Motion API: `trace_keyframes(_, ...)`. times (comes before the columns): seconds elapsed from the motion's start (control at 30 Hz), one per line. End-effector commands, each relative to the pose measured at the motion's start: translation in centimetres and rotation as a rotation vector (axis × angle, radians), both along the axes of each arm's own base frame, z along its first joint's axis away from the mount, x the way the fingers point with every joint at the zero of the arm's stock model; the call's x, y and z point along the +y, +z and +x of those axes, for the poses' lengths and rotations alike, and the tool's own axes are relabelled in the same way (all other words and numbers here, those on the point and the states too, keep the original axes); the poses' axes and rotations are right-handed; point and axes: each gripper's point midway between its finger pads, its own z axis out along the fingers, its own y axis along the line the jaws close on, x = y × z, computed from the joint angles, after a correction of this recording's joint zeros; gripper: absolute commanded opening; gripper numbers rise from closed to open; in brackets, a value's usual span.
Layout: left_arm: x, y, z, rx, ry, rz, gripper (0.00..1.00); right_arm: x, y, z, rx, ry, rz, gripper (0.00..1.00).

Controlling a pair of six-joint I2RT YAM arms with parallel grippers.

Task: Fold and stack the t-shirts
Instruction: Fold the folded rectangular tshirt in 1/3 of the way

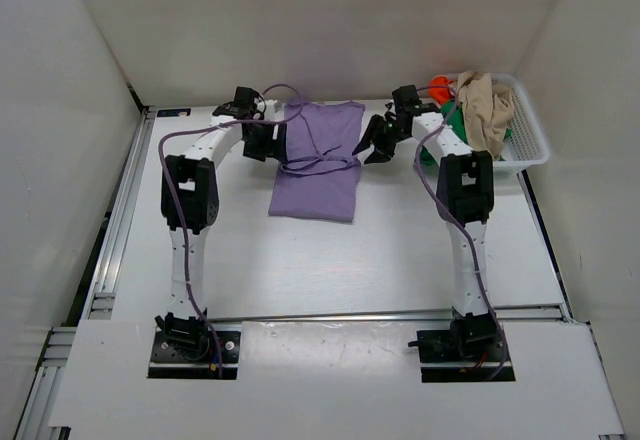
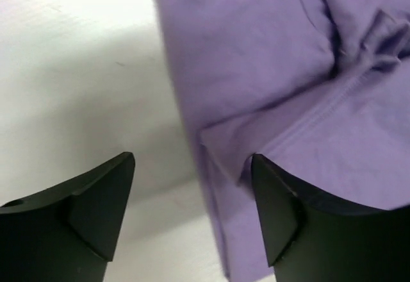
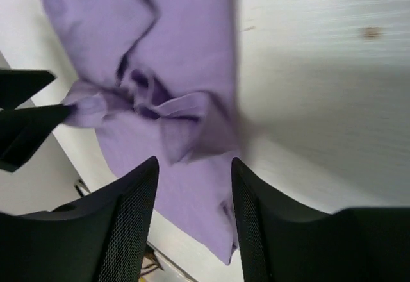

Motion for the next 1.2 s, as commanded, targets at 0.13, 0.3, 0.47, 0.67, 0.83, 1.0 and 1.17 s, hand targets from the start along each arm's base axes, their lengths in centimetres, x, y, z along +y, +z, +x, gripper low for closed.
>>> trace_keyframes(0.13,5.4,7.6,1.5,-0.193,0.158,0.175,0.75,-2.0,5.4,-1.7,-0.127,0.018,-0.052,0.59)
trace_keyframes(0.3,-0.5,6.6,-3.2,-0.158,0.025,0.201,0.64,-0.9,4.0,-8.0,-0.096,0.094,-0.167,0.37)
trace_keyframes(0.47,-7.4,6.7,-5.7,-0.173,-0.125,0.156,0.62,1.9,1.9,-13.1,0.048,0.115,0.031,0.17)
trace_keyframes(0.67,-9.3,5.0,-0.5,-0.209,-0.110,0.139,0.65,3.1,0.8,-11.9,0.050,0.103,0.055,0.15)
trace_keyframes(0.83,-6.2,3.0,5.1,-0.258,0.004,0.205,0.75,3.2,0.5,-10.5,0.050,0.084,0.060,0.23)
trace_keyframes(1.0,-0.7,3.7,7.7,-0.288,0.127,0.261,0.79,2.1,-0.6,-11.1,0.086,0.077,-0.012,0.46)
trace_keyframes(1.17,1.9,11.6,3.6,-0.325,0.128,0.164,0.85,0.9,0.1,-12.9,0.057,0.117,-0.081,0.69)
